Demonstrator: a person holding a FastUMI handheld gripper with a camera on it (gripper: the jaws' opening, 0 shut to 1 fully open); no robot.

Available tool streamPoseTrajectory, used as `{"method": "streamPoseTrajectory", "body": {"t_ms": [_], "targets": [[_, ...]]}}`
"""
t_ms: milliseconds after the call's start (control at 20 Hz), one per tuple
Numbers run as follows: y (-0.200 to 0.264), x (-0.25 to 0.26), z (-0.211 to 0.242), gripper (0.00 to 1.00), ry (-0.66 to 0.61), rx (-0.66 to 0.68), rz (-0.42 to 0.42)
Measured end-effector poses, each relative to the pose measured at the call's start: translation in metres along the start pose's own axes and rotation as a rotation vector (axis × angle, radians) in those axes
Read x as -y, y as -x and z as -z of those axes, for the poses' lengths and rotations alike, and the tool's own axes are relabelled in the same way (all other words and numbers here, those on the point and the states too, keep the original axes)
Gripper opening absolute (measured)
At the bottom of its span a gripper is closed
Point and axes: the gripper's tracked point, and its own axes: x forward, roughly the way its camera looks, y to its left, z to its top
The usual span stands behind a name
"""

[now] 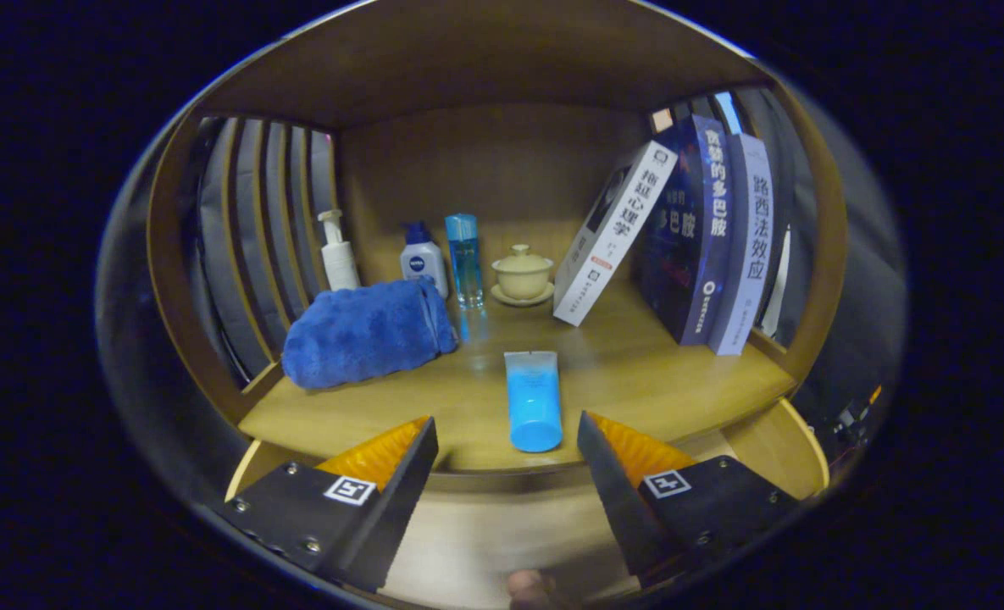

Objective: Pull open the drawer, take out the items inside it, and place them on the countertop above the cabinet.

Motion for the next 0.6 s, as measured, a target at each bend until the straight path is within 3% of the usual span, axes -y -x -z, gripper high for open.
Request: {"method": "streamPoseTrajectory", "body": {"t_ms": [200,400,600], "targets": [[0.055,0.0,-0.02,0.99,0.085,0.11,-0.017],[0.118,0.003,-0.03,0.99,0.09,0.217,-0.029],[0.169,0.005,-0.008,0.99,0.077,0.285,-0.044]]}}
